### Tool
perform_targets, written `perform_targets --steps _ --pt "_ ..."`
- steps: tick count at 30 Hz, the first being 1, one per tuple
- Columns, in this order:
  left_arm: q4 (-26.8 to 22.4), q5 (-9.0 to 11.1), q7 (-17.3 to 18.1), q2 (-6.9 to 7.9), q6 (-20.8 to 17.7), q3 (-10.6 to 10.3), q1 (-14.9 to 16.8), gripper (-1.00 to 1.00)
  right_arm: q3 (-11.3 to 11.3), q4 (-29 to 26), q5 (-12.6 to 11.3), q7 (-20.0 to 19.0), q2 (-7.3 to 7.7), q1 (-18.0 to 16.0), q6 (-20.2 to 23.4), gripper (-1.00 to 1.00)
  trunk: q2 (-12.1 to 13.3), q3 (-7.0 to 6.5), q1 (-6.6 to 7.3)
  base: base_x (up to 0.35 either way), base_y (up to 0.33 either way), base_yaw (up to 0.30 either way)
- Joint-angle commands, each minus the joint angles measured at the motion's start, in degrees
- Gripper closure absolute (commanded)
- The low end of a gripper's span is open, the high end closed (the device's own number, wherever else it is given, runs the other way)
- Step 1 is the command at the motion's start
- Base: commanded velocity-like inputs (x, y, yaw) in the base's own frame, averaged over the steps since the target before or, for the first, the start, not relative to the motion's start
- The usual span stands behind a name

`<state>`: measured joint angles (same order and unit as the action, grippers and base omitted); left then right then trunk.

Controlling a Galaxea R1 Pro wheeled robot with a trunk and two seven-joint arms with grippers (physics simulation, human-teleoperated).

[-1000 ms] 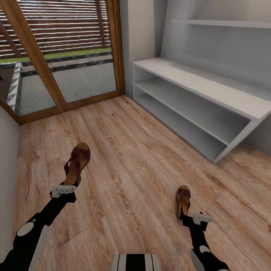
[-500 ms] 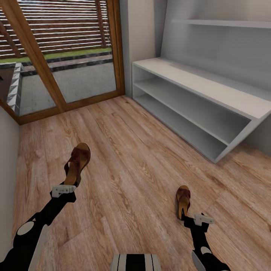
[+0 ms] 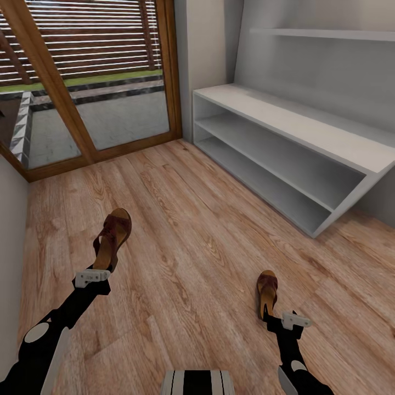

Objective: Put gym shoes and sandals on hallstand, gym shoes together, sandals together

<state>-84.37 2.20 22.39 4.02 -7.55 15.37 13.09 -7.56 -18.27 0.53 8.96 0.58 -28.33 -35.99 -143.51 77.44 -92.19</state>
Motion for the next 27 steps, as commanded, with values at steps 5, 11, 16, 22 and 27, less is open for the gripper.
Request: perform_targets --steps 5,11,16,22,27 --pt "0.0 -0.2 0.0 -0.04 0.1 0.0 0.0 1.00 0.0 0.0 0.0 0.1 -0.03 0.0 0.0 -1.00 0.0 0.07 0.00 0.000 0.000 0.000" --pt "0.0 -0.1 0.2 0.00 0.3 0.0 0.0 1.00 0.0 0.0 0.0 0.1 -0.05 0.0 0.0 -1.00 0.0 0.35 0.00 0.000 0.000 0.000" --pt "-0.1 -0.1 0.3 -0.03 0.6 0.0 -0.1 1.00 0.0 0.0 0.0 0.1 -0.05 0.0 0.0 -1.00 0.0 0.50 0.00 0.000 0.000 0.000" --pt "-0.1 -0.1 0.3 -0.08 0.7 -0.1 -0.1 1.00 0.0 0.0 0.0 0.1 -0.06 0.0 0.0 -1.00 0.0 0.57 0.00 0.000 0.000 0.000" --pt "-0.1 -0.1 0.3 -0.13 0.8 0.0 -0.1 1.00 0.0 0.0 0.0 0.1 -0.06 0.0 0.0 -1.00 0.0 0.60 0.00 0.000 0.000 0.000"
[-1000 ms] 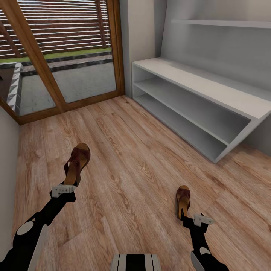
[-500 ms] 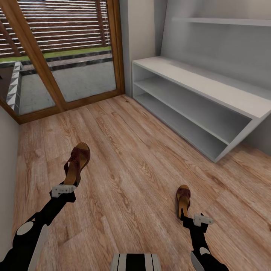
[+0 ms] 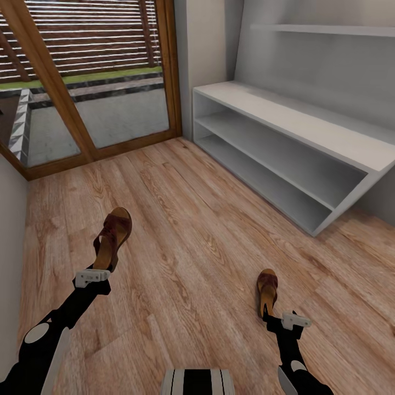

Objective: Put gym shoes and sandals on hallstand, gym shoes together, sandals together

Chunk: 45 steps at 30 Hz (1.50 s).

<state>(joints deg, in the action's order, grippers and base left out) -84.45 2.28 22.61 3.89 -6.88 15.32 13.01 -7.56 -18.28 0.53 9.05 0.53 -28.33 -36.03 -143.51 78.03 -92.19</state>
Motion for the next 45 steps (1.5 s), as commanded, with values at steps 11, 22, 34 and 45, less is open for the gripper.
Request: perform_targets --steps 11,22,34,45 --pt "0.0 -0.2 0.0 -0.09 0.1 0.0 0.0 1.00 0.0 0.0 0.0 0.0 0.00 0.0 0.0 -1.00 0.0 0.02 0.00 0.000 0.000 0.000" --pt "0.0 -0.2 -0.1 -0.10 -0.4 0.1 0.0 1.00 0.0 0.0 0.0 0.0 -0.07 0.0 0.0 -1.00 -0.1 1.35 -0.15 0.000 0.000 0.000" --pt "0.0 -0.2 -0.1 -0.11 -0.1 0.1 0.0 1.00 0.1 0.0 0.0 0.0 -0.09 -0.1 0.1 -1.00 -0.1 1.57 -0.18 0.000 0.000 0.000" --pt "0.0 -0.2 -0.1 -0.19 0.1 0.1 0.0 1.00 0.2 0.0 0.1 0.0 -0.16 -0.1 0.0 -1.00 -0.2 2.68 -0.31 0.000 0.000 0.000"
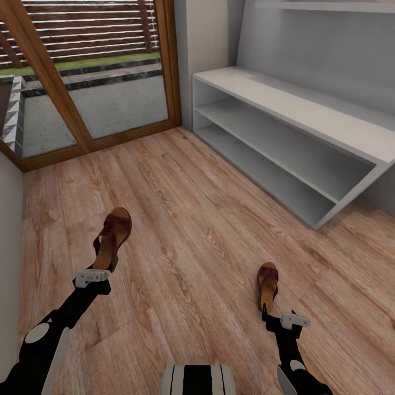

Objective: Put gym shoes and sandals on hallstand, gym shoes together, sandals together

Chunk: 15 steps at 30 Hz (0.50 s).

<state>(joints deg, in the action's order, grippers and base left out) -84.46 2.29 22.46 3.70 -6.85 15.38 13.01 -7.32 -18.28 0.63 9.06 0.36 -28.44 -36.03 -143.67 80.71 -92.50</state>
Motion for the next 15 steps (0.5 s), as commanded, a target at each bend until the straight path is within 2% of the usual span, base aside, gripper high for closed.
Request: perform_targets --steps 1,15 --pt "0.0 -0.2 0.0 0.00 0.1 0.0 0.0 1.00 0.0 0.0 0.0 0.0 0.00 0.0 0.0 -1.00 0.0 0.00 0.00 0.000 0.000 0.000" --pt "0.0 -0.2 0.1 -0.09 0.2 -0.1 0.0 1.00 0.1 0.0 0.1 0.0 -0.08 -0.9 0.2 -1.00 0.0 0.00 0.00 0.000 0.000 0.000"
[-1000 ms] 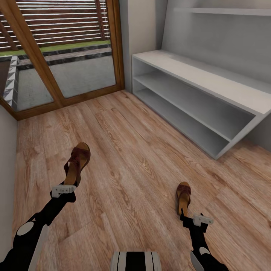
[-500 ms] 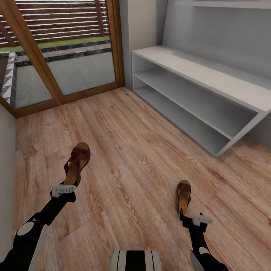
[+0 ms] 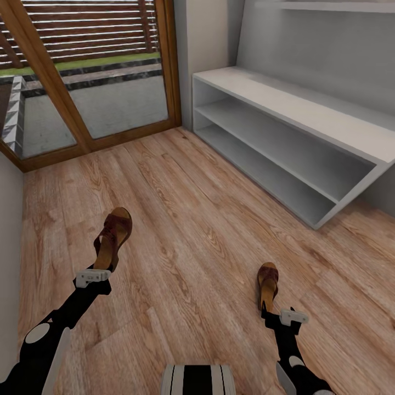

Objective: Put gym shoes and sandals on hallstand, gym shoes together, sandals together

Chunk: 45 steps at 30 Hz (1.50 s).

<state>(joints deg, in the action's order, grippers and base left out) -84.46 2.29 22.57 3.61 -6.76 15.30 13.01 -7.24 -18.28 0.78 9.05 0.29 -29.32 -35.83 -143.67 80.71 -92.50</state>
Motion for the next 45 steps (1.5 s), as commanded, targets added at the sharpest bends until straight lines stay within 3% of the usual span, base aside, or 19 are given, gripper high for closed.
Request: perform_targets --steps 1,17,23,33,45 --pt "0.0 -0.2 0.0 0.00 0.1 0.0 0.0 1.00 0.0 0.0 0.0 0.0 0.00 -0.2 0.0 -1.00 0.0 0.00 0.00 0.000 0.000 0.000" --pt "0.0 -0.2 0.1 0.00 0.1 0.0 0.0 1.00 0.0 0.0 0.0 0.0 -0.08 -2.2 0.3 -1.00 0.0 0.00 0.00 0.000 0.000 0.000" --pt "0.0 -0.2 0.1 0.06 0.1 0.1 0.0 1.00 0.0 0.2 0.0 0.0 -0.16 -3.6 0.4 -1.00 -0.1 1.33 -0.15 0.000 0.000 0.000" --pt "0.0 -0.1 0.2 0.18 0.1 0.1 0.0 1.00 0.0 4.4 0.0 -0.1 -0.12 -7.4 0.4 -1.00 -0.1 1.33 -0.15 0.000 0.000 0.000" --pt "-0.1 -0.1 0.1 0.24 0.1 0.2 0.0 1.00 0.0 6.2 0.0 -0.1 -0.04 -8.4 0.3 -1.00 -0.1 1.33 -0.15 0.022 0.000 0.000"
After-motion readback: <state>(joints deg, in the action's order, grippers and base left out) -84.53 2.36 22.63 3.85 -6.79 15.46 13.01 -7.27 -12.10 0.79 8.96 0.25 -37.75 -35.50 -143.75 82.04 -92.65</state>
